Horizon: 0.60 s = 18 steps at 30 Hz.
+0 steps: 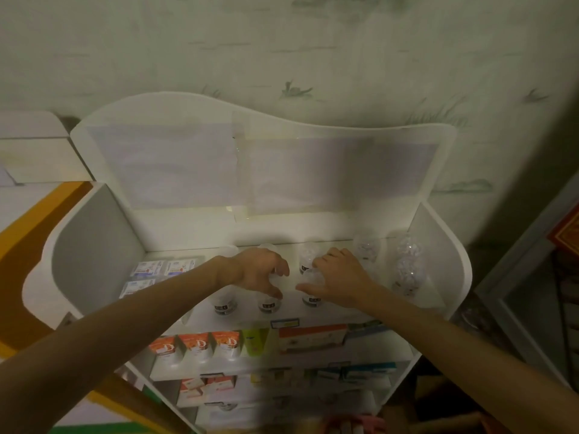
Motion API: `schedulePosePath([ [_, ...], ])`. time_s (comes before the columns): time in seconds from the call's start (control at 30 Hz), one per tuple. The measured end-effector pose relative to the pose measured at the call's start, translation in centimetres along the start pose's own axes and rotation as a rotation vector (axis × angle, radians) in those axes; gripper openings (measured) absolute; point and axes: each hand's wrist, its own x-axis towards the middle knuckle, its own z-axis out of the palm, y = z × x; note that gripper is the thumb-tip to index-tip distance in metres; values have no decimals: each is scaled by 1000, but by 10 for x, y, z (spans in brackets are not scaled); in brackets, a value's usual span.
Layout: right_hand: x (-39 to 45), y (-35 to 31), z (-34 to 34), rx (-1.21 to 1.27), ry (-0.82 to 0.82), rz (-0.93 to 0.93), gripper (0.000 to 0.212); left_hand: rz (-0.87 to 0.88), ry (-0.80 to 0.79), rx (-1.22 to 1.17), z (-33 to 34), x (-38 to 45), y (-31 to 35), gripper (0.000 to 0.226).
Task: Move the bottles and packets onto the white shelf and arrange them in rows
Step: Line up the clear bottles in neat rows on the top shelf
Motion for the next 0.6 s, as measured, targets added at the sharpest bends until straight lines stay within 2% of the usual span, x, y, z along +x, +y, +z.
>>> schedulePosePath([
  [0.07, 2, 2, -2, 44, 70, 14, 70, -3, 84, -14, -3, -2, -2, 51],
  [0.17, 14, 11, -7, 216, 168, 112, 45, -29, 242, -21, -14, -2, -8, 36],
  [0.23, 26, 16, -10, 342, 165, 205, 39, -73, 298, 3, -20, 0, -14, 35],
  [0.43, 62, 16, -9, 442, -157, 370, 67, -284, 150, 56, -21, 11, -26, 69],
  [0.6, 69, 13, 4, 479, -175, 373, 61, -289, 102, 38, -9, 15, -36, 64],
])
